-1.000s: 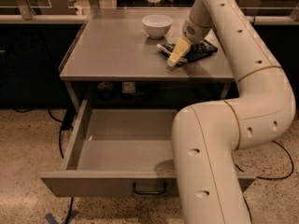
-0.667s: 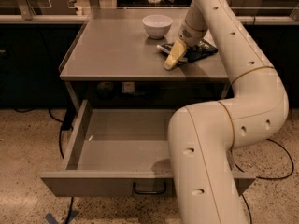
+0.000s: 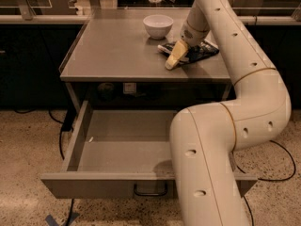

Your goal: Place blue chip bag into top drawer

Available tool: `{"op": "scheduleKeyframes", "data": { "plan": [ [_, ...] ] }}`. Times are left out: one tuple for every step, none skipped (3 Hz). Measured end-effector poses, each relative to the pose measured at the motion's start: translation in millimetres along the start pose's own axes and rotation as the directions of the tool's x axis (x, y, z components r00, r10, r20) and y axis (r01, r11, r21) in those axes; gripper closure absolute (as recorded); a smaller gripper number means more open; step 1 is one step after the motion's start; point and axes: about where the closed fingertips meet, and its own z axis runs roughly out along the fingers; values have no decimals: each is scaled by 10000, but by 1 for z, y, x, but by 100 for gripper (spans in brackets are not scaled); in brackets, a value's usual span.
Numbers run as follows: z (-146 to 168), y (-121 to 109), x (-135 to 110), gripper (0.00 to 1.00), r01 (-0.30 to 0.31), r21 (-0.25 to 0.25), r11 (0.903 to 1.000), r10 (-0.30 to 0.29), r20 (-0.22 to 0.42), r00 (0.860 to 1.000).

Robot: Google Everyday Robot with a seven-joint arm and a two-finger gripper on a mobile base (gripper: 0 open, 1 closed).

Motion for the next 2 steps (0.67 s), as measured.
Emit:
{"op": "scheduleKeyframes", "data": {
  "plan": [
    [5, -6, 0, 0, -416, 127, 9991, 414, 109, 9991],
    [5, -6, 0, 0, -416, 127, 9991, 414, 109, 9991]
  ]
}}
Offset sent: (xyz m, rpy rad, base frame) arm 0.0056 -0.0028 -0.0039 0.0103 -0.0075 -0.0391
